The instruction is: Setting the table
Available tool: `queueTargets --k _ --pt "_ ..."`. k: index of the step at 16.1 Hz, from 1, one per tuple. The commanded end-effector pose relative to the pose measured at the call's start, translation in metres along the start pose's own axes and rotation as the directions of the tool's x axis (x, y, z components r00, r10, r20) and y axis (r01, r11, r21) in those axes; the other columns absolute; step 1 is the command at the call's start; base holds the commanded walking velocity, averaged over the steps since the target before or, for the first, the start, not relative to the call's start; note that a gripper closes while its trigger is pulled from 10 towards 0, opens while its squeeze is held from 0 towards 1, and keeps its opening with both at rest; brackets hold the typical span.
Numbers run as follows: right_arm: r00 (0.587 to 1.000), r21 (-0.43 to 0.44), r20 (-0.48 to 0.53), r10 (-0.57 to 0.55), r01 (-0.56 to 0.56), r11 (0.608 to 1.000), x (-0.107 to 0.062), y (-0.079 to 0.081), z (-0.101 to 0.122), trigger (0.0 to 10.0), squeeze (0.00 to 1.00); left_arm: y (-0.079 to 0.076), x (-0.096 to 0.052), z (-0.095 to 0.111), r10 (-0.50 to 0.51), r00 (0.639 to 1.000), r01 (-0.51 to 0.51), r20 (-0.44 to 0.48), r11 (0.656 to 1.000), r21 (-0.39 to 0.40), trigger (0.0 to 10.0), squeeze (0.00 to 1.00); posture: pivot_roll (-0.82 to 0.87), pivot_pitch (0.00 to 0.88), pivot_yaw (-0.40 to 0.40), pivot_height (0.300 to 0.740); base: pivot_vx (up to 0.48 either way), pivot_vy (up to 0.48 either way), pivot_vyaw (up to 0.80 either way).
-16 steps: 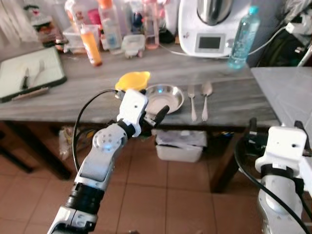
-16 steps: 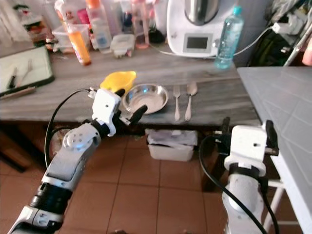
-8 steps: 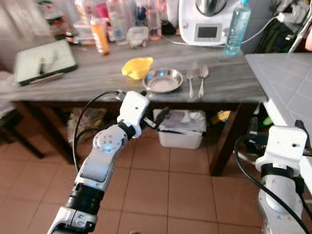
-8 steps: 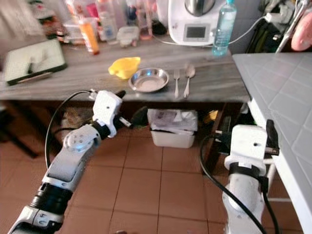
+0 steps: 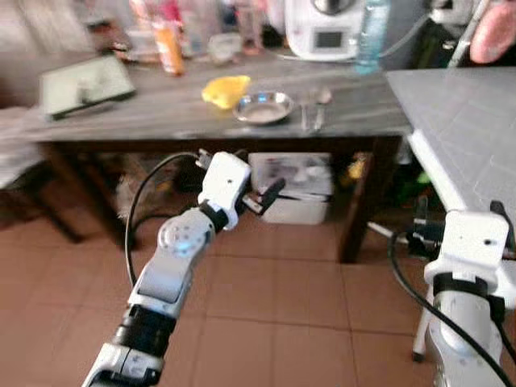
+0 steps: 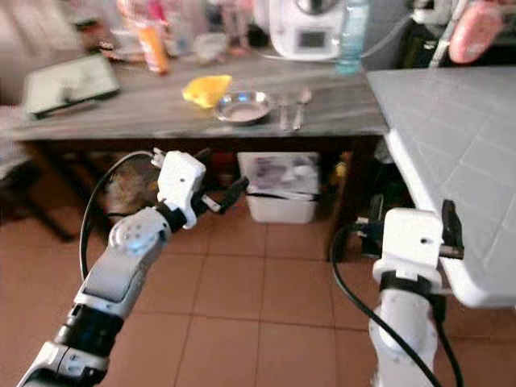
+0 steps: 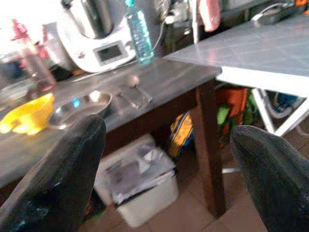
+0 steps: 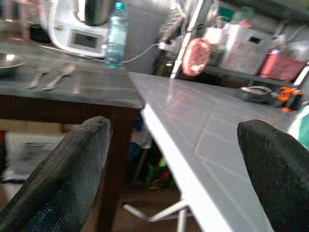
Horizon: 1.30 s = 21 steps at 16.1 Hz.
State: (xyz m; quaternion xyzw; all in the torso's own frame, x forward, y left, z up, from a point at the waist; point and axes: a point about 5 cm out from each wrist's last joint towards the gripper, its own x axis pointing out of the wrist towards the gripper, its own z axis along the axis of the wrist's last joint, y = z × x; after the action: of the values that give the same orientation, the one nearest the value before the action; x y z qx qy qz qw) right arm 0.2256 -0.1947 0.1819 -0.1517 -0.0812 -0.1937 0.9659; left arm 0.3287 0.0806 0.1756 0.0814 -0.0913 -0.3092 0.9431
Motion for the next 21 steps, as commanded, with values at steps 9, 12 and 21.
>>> queueTargets --k 9,12,21 --pt "1.000 -0.034 0.023 0.012 -0.012 0.999 -0.013 -0.014 0.001 10.0 0.84 -0.001 -0.006 -0.010 0.089 0.996 -0.089 0.001 0.994 -0.067 10.0 0.00 -0.07 0.089 0.079 0.740 0.000 0.000 0.00" --pt "1.000 -0.037 0.022 0.015 -0.014 0.999 -0.013 -0.012 0.001 10.0 0.84 -0.001 -0.004 -0.011 0.091 0.996 -0.090 0.000 0.993 -0.073 10.0 0.00 -0.08 0.085 0.081 0.740 0.000 -0.330 0.00" --pt "1.000 -0.042 0.019 0.013 -0.012 0.999 -0.014 -0.009 0.002 10.0 0.83 -0.005 0.003 -0.011 0.084 0.996 -0.083 -0.001 0.991 -0.102 10.0 0.00 -0.09 0.100 0.083 0.740 0.000 -0.461 0.00"
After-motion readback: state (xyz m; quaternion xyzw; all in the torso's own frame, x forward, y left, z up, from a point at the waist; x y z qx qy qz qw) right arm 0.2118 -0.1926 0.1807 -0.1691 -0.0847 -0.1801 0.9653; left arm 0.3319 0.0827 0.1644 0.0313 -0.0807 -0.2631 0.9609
